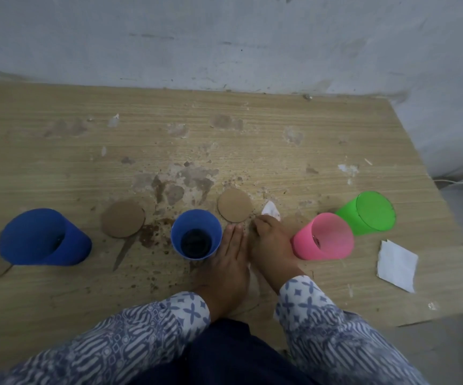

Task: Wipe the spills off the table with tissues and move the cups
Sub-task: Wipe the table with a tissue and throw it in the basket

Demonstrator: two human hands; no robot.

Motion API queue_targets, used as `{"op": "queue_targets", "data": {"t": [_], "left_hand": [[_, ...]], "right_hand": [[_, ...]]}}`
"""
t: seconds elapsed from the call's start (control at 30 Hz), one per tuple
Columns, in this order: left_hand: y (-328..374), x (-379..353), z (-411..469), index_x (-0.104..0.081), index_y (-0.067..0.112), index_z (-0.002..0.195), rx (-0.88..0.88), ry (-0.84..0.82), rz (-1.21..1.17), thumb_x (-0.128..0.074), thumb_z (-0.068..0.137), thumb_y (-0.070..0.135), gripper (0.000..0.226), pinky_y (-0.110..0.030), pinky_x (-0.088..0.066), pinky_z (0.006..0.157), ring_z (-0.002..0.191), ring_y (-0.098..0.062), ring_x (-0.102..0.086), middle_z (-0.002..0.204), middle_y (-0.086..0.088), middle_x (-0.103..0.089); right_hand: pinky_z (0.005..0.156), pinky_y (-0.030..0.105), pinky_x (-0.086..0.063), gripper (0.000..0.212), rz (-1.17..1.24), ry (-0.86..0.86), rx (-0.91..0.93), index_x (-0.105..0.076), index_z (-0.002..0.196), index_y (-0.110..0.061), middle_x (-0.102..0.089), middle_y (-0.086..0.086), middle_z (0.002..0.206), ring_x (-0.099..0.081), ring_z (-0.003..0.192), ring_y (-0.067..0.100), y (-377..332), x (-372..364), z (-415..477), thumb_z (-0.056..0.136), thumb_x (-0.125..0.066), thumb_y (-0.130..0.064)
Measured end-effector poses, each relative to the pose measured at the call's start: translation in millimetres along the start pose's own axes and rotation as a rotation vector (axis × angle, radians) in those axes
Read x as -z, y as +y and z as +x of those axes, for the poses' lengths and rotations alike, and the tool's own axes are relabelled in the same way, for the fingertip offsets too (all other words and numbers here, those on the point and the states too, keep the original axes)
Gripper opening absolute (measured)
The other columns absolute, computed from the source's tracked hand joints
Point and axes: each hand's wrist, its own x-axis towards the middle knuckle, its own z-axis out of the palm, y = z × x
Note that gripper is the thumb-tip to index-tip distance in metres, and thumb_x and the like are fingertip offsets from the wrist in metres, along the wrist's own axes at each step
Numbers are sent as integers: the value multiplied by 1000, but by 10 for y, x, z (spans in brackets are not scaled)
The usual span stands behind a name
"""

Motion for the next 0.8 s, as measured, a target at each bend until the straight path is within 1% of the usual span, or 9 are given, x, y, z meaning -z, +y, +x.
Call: {"op": "queue_targets", "data": {"t": [0.1,0.13,0.2,0.27,0.37,0.53,0.67,0.73,0.8], "left_hand": [[2,28,-2,-43,-3,137,-1,-11,-19,-5,100,24,60,-46,-23,111,134,-34,-40,143,-19,-44],[2,28,-7,-45,-3,137,-4,-17,-13,-6,100,25,59,-45,-22,109,134,-34,-40,143,-19,-45],[2,33,-5,-47,-1,135,-9,-15,2,-21,97,24,53,-44,-22,107,134,-34,-41,142,-19,-46],[3,30,1,-49,-1,134,-3,-11,8,-30,91,25,54,-44,-23,108,133,-33,-42,141,-18,-47],[6,29,2,-49,1,135,13,-7,16,-31,89,25,55,-45,-29,114,135,-31,-40,143,-16,-46],[-7,-3,-1,-42,0,140,2,-4,-7,-25,95,26,54,-52,-31,107,135,-32,-39,145,-16,-43],[-3,1,6,-45,0,137,0,-23,-14,-31,91,25,54,-54,-38,104,134,-34,-40,143,-18,-44],[0,-1,5,-48,0,135,3,-19,0,-30,90,25,55,-51,-36,108,134,-33,-40,143,-18,-45],[0,-2,2,-50,0,134,6,-6,11,-29,90,24,55,-45,-29,114,134,-32,-40,143,-17,-45]], "right_hand": [[99,25,-34,31,12,-8,90,-58,120,-7,-58,10,123,-52,112,23,8,-18,-165,90,-50,-11],[97,27,-37,30,15,2,92,-61,116,-6,-61,11,119,-55,109,25,29,-35,-236,87,-54,-10],[95,31,-42,29,16,39,59,-64,109,-2,-64,16,112,-60,103,30,87,-56,-296,81,-60,-6],[98,33,-41,31,40,56,-3,-61,113,3,-61,19,117,-56,108,33,97,-26,-234,83,-57,-2],[104,31,-32,35,67,15,-47,-54,123,0,-52,16,130,-46,119,28,65,27,-46,90,-47,-8],[97,29,-37,28,32,12,75,-60,115,-3,-60,13,120,-53,110,26,24,-11,-172,90,-50,-11],[100,35,-38,30,50,62,1,-59,115,3,-59,19,119,-53,111,34,77,-27,-277,86,-55,-4],[99,30,-36,30,71,56,-62,-58,115,2,-55,17,121,-50,113,32,86,-16,-157,87,-50,-4],[101,32,-35,32,75,27,-80,-56,117,1,-52,17,125,-48,115,31,69,10,-31,88,-48,-8]]}}
